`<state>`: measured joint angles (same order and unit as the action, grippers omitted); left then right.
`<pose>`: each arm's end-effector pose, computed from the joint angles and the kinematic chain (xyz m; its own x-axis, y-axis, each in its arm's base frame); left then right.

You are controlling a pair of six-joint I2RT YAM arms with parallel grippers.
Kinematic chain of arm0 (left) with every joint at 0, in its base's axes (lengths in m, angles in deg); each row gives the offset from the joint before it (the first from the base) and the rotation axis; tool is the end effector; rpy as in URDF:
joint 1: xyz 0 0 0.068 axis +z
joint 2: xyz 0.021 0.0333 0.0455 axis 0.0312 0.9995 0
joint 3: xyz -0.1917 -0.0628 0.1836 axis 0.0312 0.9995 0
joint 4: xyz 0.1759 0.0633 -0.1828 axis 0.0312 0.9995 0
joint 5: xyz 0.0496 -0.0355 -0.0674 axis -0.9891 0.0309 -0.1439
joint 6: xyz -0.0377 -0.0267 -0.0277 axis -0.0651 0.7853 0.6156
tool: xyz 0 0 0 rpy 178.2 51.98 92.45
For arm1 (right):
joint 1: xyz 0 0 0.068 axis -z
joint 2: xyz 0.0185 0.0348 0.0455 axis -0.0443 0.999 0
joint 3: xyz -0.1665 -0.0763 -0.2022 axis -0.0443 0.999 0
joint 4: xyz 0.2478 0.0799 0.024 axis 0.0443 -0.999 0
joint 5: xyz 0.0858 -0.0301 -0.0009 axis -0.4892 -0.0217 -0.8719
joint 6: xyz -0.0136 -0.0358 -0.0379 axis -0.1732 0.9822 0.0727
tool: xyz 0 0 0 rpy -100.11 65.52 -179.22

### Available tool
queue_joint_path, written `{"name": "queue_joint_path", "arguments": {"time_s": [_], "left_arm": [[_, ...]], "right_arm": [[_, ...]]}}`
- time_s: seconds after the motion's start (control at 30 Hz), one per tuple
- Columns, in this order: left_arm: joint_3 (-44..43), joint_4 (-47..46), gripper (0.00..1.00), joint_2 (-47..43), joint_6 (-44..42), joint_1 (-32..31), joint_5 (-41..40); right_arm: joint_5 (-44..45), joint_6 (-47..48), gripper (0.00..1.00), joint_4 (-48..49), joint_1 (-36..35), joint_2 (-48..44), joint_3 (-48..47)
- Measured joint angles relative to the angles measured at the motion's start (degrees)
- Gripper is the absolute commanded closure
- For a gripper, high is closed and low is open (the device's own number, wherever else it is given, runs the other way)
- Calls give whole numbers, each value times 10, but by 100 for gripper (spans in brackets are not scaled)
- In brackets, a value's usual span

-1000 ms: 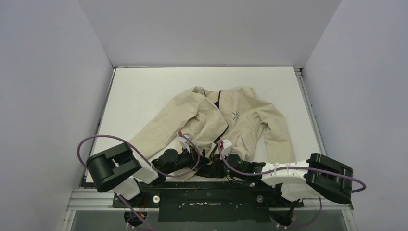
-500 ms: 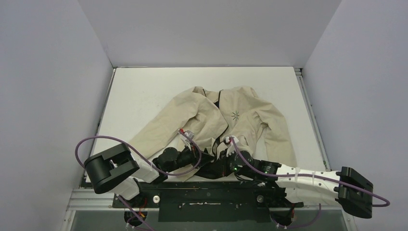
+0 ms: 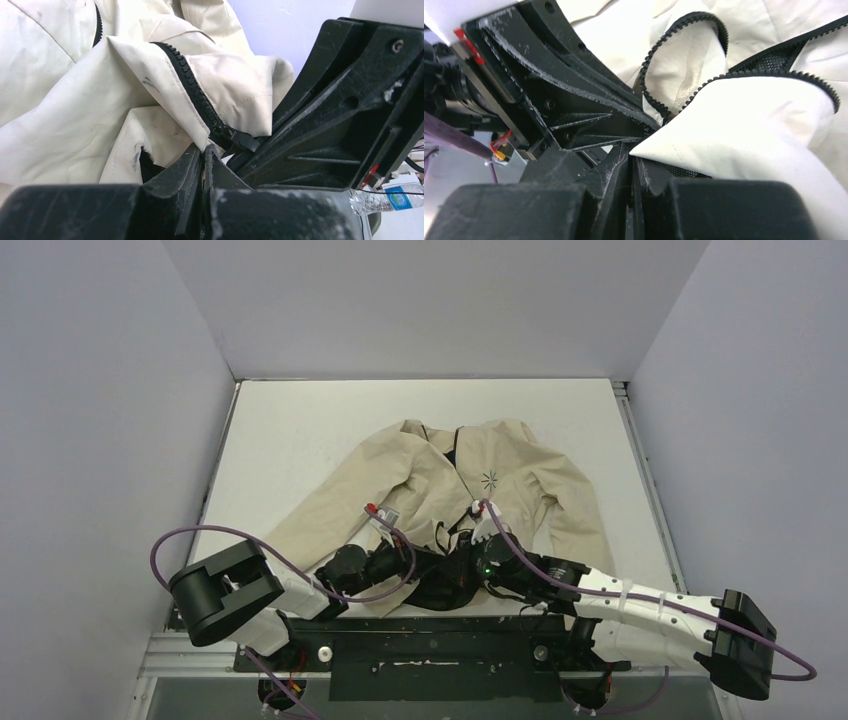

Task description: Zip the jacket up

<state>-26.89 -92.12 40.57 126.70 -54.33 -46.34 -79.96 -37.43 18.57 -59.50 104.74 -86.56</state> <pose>0.1257 -0.1929 0.1513 -0.6512 -0.3112 -0.6921 0.5885 0.3687 -0.7195 0.0990 0.1848 0.2206 -0.7551 0.0134 -0.6555 -0.4920 0.6492 0.5801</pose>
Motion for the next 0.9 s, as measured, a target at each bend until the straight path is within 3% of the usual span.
{"name": "queue_joint_path", "arguments": {"time_s": [0.73,0.9], "left_arm": [[-8,39,100,-21,-30,-6,-45],[-9,43,100,-24,-30,-9,-53]], "right_arm": [[-95,-115,100,4,106,53,-38],[-106,-105,88,-15,111,57,-51]]}}
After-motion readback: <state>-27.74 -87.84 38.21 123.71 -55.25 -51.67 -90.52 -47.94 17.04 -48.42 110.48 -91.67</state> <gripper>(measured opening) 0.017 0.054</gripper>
